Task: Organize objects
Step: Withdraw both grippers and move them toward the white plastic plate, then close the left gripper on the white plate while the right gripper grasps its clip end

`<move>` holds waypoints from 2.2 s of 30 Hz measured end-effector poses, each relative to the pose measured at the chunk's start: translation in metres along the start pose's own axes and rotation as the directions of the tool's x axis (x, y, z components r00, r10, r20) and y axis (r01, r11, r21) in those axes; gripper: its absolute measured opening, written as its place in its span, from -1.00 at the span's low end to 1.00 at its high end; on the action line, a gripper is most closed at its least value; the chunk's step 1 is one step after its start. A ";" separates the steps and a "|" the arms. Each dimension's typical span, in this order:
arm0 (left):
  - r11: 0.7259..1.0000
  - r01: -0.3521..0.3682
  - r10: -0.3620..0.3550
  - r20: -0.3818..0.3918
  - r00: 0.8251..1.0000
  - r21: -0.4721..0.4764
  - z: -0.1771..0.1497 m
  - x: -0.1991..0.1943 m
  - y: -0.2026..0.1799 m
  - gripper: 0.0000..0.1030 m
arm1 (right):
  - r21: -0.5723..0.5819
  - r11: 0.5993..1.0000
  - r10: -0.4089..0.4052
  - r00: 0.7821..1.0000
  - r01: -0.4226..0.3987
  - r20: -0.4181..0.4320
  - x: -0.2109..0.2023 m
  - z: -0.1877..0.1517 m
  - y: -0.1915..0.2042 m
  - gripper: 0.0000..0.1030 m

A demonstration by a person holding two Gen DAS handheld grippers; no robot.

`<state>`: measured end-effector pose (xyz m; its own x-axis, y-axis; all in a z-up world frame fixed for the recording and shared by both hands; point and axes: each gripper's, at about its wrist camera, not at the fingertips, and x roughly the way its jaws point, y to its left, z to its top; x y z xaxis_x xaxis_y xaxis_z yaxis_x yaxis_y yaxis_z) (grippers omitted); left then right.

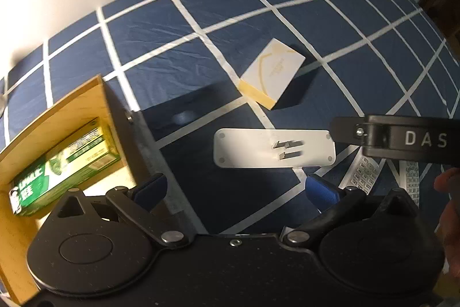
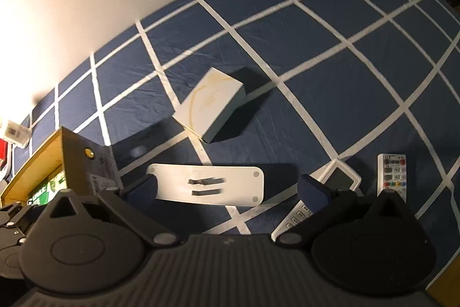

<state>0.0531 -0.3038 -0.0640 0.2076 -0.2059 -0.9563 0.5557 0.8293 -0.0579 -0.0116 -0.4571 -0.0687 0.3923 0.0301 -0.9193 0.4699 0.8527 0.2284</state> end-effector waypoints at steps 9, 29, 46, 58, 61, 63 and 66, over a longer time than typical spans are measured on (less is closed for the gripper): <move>0.999 0.024 -0.021 -0.078 0.997 0.039 0.015 0.039 -0.004 1.00 | 0.034 0.999 -0.009 0.997 0.011 -0.079 0.038 0.004 -0.010 0.99; 0.996 0.091 -0.087 -0.170 0.981 0.013 0.022 0.095 0.002 1.00 | 0.060 0.997 -0.030 0.982 0.042 -0.185 0.094 0.004 -0.012 0.94; 0.990 0.140 -0.137 -0.208 0.969 0.000 0.028 0.117 0.006 1.00 | 0.102 0.995 0.022 0.973 0.002 -0.231 0.114 0.004 -0.011 0.59; 0.990 0.144 -0.142 -0.228 0.963 -0.009 0.029 0.126 0.005 0.97 | 0.077 0.997 0.012 0.973 0.005 -0.229 0.115 0.006 -0.010 0.59; 0.989 0.146 -0.145 -0.222 0.964 -0.010 0.029 0.126 0.005 0.93 | 0.073 0.997 0.015 0.974 0.002 -0.227 0.115 0.006 -0.010 0.58; 0.989 0.145 -0.143 -0.220 0.965 -0.008 0.029 0.126 0.004 0.90 | 0.068 0.998 0.012 0.974 0.004 -0.227 0.115 0.006 -0.010 0.57; 0.990 0.141 -0.139 -0.219 0.966 -0.005 0.030 0.126 0.003 0.87 | 0.067 0.998 0.012 0.974 0.003 -0.228 0.115 0.006 -0.009 0.57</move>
<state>0.1047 -0.3426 -0.1760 -0.0531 -0.2000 -0.9784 0.5753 0.7947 -0.1936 0.0339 -0.4650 -0.1742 0.2075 0.1587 -0.9653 0.5230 0.8159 0.2466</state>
